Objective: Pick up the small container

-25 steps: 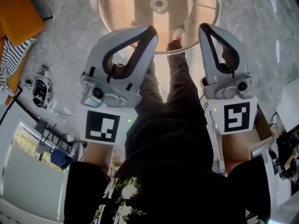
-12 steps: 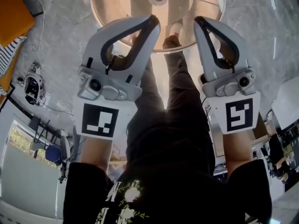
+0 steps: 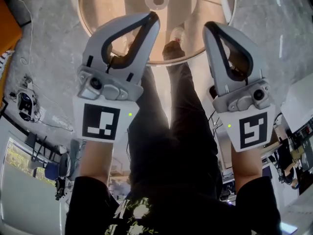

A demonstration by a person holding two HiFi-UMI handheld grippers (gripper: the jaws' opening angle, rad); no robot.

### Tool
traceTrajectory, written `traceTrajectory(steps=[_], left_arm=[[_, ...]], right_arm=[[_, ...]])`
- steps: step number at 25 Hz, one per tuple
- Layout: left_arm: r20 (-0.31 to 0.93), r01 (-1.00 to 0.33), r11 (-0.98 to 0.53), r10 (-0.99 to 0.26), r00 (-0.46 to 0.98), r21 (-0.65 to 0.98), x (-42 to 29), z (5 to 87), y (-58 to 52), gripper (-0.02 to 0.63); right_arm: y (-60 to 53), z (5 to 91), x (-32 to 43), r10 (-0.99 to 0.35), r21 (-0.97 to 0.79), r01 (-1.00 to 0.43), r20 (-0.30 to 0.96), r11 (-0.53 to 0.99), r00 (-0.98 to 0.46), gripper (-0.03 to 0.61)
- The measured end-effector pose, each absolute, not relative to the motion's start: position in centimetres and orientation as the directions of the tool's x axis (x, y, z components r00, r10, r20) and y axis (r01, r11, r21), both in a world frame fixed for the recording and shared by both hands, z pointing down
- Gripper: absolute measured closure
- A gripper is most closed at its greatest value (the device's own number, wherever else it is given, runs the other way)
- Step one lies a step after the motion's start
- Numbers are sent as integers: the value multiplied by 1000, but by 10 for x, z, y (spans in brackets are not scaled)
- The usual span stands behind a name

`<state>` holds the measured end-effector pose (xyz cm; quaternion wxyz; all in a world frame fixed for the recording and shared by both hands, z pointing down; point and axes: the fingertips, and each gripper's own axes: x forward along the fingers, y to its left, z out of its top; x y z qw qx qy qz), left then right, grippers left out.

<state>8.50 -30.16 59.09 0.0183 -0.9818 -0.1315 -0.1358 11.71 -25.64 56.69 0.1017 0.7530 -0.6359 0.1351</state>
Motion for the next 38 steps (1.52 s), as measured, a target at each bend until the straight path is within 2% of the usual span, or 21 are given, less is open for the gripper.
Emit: traceTrajectory(steps=[10,12,23,27,33,38], left_arm=[[283,285,-958,276,918,11,72,675,-302,592],[277,296,-955,293,915,32,76,686,-296,539],[325,380,-925,354,877,-17,110,771,-279,420],[354,366,-930,335,873,-21,123,798,-280,376],[397,396,-918,363,843,-1,139,837,-271,370],[365,384,-922,376,852,53,153,849,-274,392]], right_arm=[[-255,661,105,-928,-59,-976,329,-207,177,580],[-252,669,109,-926,-57,-975,328,-216,186,580],[-224,728,123,-896,-68,-963,388,-262,216,580],[-212,746,126,-889,-75,-961,403,-267,216,580],[-214,769,136,-890,-102,-957,405,-271,209,580],[-220,779,141,-894,-95,-966,410,-240,182,580]])
